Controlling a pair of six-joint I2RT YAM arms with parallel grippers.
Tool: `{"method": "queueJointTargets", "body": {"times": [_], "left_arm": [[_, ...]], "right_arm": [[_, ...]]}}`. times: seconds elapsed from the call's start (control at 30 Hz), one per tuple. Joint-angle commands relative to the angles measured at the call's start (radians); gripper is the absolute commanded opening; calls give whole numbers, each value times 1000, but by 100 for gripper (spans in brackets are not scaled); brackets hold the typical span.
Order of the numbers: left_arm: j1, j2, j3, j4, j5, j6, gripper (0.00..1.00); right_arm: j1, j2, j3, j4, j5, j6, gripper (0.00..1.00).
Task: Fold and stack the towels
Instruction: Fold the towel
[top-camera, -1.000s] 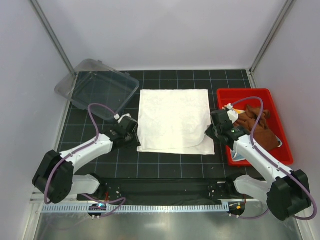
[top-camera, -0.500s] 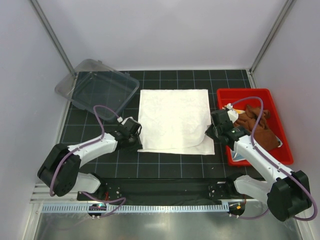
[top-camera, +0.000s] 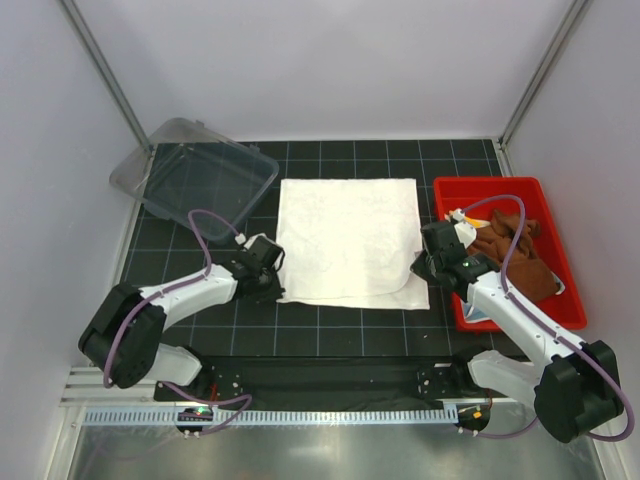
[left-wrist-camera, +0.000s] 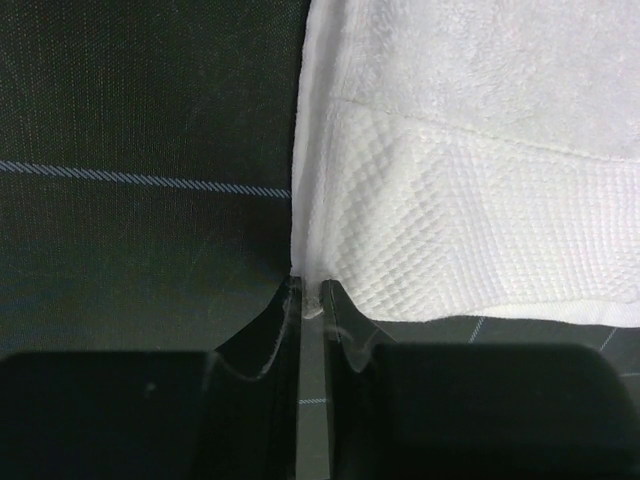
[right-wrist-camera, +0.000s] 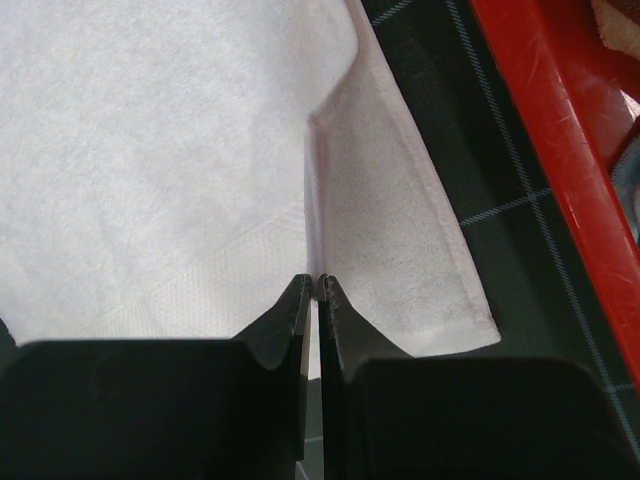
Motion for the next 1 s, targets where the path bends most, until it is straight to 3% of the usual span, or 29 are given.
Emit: {"method": "queueJointTargets", "body": {"times": [0.0,0.17,0.47,0.7,0.97], "left_arm": [[-4,21,10,27,-24,-20,10],[-3,19,65,-39,-39,-2,0],[-1,-15,160,-194,-123,53,0],[-1,-32,161,-211,-93,62,0],[-1,-19,53,-134,-59,78,0]], "right_arm": [[0,-24,-3,14,16,-14,1],[0,-21,-2,5,17,-37,1],[-25,-20,124,-210,119,-120,1],[-97,20,242,-367,-24,-187,1],[-97,-74,-81,-250,-144,-80,1]]}}
